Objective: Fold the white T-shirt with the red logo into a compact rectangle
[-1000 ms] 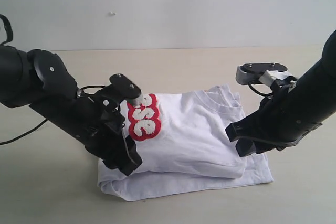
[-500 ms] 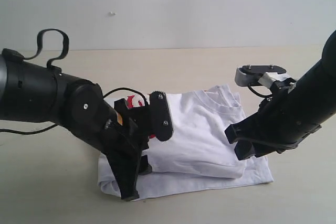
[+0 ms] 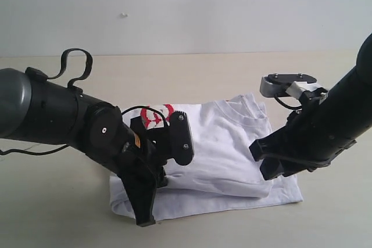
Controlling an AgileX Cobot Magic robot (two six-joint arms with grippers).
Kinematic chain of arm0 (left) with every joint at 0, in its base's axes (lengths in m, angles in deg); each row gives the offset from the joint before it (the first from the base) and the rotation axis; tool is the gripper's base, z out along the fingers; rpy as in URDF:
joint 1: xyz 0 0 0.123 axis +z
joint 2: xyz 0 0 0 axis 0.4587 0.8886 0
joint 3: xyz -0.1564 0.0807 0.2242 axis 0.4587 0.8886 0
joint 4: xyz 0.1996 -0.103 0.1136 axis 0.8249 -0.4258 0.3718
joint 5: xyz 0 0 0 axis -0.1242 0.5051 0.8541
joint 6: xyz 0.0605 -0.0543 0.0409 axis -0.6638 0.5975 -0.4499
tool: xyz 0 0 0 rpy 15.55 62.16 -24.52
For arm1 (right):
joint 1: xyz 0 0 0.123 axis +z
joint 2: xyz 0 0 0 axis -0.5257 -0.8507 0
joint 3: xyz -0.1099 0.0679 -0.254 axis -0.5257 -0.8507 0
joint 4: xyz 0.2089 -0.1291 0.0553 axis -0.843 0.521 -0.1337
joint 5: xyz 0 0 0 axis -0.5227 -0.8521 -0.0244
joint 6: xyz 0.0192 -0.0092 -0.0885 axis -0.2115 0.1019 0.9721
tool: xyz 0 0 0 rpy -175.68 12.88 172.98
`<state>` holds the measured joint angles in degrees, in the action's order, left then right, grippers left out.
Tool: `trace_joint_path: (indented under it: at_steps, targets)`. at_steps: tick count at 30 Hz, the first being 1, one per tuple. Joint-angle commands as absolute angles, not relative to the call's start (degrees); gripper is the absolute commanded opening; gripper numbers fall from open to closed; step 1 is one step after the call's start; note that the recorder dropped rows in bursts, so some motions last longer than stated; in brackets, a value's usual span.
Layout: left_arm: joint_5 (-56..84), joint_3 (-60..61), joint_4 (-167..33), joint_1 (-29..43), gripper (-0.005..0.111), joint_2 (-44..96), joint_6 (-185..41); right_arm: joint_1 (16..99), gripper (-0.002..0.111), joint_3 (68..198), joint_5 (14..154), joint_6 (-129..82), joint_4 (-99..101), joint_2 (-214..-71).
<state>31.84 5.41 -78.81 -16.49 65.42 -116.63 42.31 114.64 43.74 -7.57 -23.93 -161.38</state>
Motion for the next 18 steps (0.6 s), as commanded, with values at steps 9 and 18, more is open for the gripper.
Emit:
trace_joint_path:
  at_steps: [9,18]
  targets:
    - [35.9,5.6,-83.2,-16.8,0.000,57.1,-114.8,42.4,0.035,114.3,40.4,0.2,-28.7,-160.9]
    - [36.7,5.6,-83.1,-16.8,0.000,56.6,-115.4,42.4,0.009,112.9,31.7,11.8,-36.5,-161.0]
